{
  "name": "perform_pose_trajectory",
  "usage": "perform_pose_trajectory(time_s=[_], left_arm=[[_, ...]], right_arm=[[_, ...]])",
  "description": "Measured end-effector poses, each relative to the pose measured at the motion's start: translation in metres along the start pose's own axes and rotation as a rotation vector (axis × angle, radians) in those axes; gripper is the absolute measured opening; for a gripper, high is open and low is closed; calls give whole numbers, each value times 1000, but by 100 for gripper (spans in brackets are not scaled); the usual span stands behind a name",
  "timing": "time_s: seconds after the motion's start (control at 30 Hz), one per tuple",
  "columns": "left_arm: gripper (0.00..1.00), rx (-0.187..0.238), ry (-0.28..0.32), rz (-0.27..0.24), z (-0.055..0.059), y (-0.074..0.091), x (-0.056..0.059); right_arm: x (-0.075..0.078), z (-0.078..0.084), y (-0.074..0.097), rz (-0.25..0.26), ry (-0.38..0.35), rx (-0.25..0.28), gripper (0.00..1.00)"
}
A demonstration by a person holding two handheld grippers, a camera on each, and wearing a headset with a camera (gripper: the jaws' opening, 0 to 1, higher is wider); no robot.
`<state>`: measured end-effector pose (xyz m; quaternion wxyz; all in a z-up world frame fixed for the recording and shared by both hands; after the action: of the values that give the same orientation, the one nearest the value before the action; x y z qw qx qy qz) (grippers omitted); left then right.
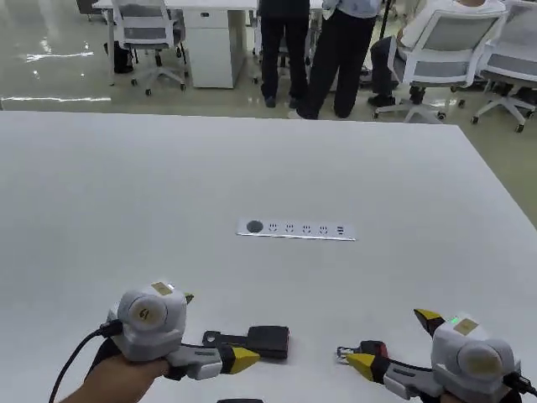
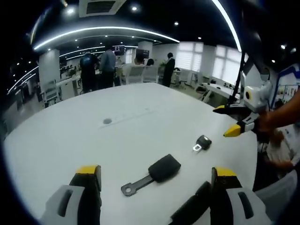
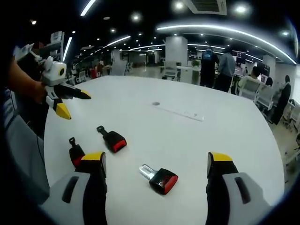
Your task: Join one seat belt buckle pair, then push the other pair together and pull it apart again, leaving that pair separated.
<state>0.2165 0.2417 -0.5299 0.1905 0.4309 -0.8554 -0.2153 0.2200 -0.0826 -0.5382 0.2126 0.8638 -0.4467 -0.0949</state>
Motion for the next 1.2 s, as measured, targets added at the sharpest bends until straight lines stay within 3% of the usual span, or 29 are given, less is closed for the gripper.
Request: perform_pose_trajectory(time_s=[0.3, 0.37, 0.57, 0.73, 1.03, 1.1, 1.2], left_arm=[[100, 61, 25, -34, 11, 43, 4], [100, 86, 28, -36, 17, 49, -1], [100, 120, 45, -62, 22, 76, 11], [100, 109, 49, -66, 36, 89, 8], [100, 129, 45, -71, 39, 102, 8], [100, 133, 45, -67, 33, 106, 17], [100, 133, 36, -68, 33, 108, 19]], right_arm=[[-15, -1, 28, 41, -8, 35, 94], [-17, -2, 34, 44, -7, 43, 95], [-29, 4, 51, 49, 0, 58, 98], [-33, 15, 61, 63, -9, 48, 98], [-34, 22, 73, 100, -29, 52, 98], [-35, 21, 75, 103, -28, 56, 98], [-37, 21, 77, 103, -22, 57, 98]])
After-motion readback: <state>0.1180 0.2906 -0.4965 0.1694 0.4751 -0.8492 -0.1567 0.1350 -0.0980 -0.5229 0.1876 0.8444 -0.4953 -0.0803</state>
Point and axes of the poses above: the centre of the closed fingertips' face, and the gripper's own axes: y roughly backward along the fingers, x roughly to its right, z roughly out of its underside, the point moved 7 cm from there along y, roughly backward along the fingers, and after that the axes turned 2 degrees about y, right-handed, at the moved point
